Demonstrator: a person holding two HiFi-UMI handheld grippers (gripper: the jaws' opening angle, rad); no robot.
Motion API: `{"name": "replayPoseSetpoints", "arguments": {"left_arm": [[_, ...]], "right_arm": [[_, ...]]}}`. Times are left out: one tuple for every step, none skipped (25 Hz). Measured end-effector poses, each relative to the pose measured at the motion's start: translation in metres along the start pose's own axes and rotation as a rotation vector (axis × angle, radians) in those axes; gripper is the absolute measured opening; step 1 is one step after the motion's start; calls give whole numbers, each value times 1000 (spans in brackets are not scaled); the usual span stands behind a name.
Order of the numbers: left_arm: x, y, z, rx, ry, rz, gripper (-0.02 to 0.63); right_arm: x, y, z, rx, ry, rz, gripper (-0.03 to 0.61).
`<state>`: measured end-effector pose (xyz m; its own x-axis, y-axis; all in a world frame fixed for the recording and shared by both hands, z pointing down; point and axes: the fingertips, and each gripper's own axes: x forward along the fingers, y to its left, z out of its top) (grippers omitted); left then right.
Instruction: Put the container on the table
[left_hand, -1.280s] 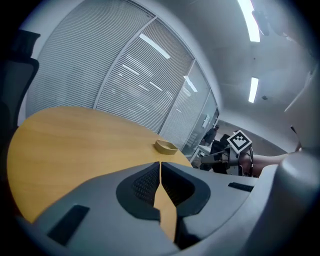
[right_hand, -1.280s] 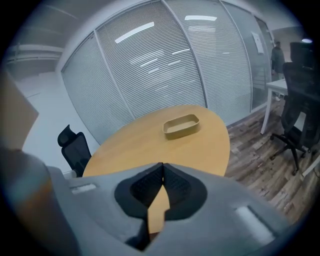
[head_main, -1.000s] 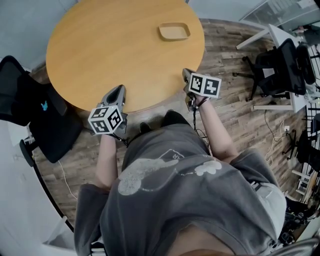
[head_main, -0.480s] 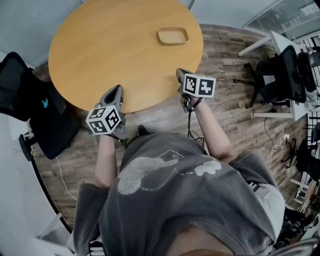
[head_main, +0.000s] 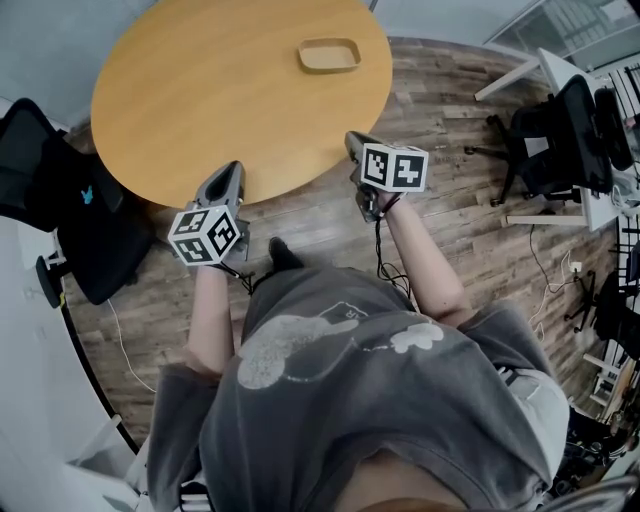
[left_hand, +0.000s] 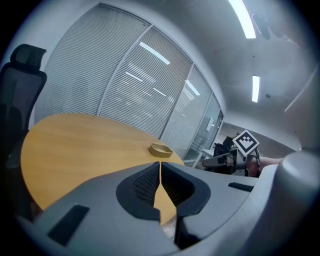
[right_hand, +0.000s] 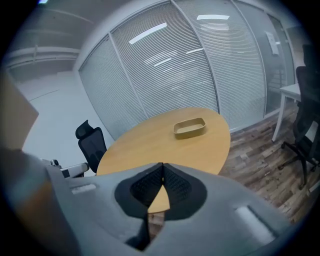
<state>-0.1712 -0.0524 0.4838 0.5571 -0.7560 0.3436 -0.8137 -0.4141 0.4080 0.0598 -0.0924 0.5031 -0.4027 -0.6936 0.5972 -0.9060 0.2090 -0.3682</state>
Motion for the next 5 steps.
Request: {"name": "replayPoseSetpoints", "arguments": {"left_arm": [[-3, -6, -3, 2, -2, 1, 9], [-7, -12, -7, 3, -4, 3, 9], [-10, -17, -11, 4, -5, 4, 9], [-13, -22, -15, 5, -5, 6, 9], [-17, -28, -18, 6, -6, 8, 9]], "right_arm": [[-6, 0, -4, -3, -2, 5, -2], [-12, 0, -8, -6, -3, 9, -2], [-18, 0, -12, -9, -3, 14, -2], [-23, -1, -16, -13, -4, 18, -2], [-29, -1, -20, -16, -4, 21, -2]]}}
